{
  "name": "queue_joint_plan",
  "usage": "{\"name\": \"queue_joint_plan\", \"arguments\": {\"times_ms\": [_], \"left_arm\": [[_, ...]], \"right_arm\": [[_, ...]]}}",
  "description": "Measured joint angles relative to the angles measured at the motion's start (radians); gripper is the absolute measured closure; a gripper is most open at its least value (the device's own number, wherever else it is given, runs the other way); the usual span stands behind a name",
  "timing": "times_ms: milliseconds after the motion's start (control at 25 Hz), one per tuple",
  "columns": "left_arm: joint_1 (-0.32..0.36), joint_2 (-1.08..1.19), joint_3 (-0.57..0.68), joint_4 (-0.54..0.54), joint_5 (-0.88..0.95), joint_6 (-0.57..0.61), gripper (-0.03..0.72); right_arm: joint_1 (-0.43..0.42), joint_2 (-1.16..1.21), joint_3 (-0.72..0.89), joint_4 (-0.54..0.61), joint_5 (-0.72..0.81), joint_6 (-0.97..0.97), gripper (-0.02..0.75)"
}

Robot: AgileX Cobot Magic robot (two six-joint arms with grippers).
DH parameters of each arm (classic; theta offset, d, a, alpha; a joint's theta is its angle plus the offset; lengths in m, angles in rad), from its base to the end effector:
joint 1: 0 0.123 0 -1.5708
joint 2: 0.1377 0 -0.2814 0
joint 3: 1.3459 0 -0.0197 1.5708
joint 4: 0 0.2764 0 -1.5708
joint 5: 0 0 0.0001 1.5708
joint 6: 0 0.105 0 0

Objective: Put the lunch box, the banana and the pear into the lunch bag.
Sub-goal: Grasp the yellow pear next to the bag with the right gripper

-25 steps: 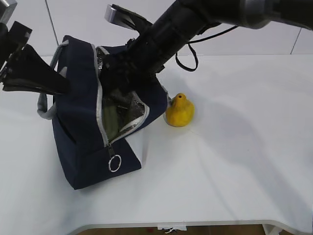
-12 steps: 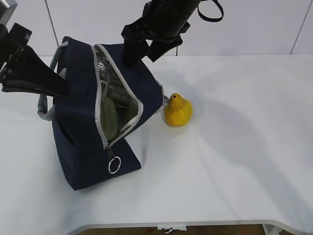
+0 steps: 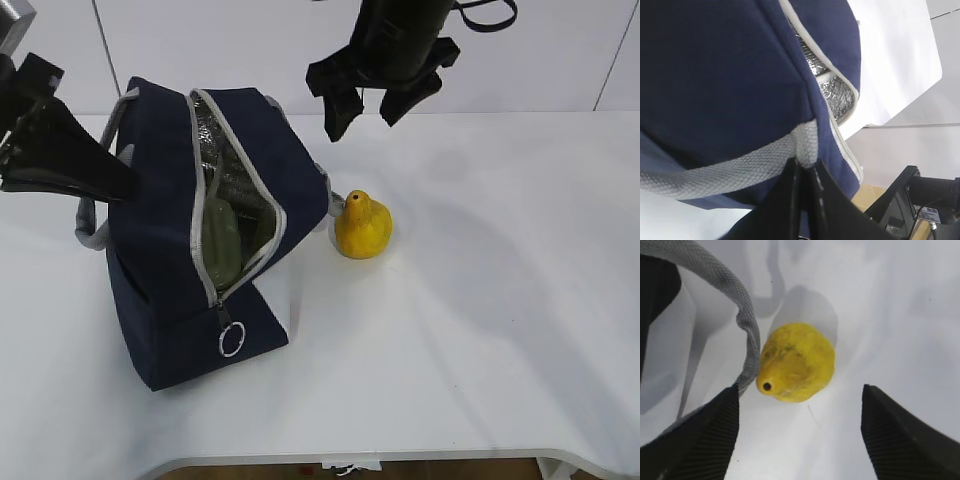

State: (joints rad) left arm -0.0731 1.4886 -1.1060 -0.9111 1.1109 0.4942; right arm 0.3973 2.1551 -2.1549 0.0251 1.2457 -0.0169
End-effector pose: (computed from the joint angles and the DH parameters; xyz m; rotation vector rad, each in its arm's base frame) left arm 0.3072 -0.0971 0.2736 0.2710 2.5879 -1.1000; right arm 0.4615 0.1964 0.2816 -0.5589 2.6805 0.1424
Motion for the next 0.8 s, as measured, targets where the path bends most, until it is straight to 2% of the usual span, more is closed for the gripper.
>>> {"name": "queue_joint_plan", "arguments": {"times_ms": [240, 480, 800], "left_arm": [[0.000, 0.000, 0.000, 0.002, 0.004, 0.000, 0.694], [0.000, 0.000, 0.000, 0.002, 0.005, 0.000, 0.694], [0.000, 0.000, 0.000, 0.002, 0.007, 0.000, 0.694]], "right_arm": [[-0.018, 0.000, 0.072, -0.004, 0.002, 0.010, 0.157], [-0.018, 0.033, 0.075, 0.060, 0.002, 0.017, 0.157], [-0.018, 0.073, 0.077, 0.043, 0.000, 0.017, 0.157]]}}
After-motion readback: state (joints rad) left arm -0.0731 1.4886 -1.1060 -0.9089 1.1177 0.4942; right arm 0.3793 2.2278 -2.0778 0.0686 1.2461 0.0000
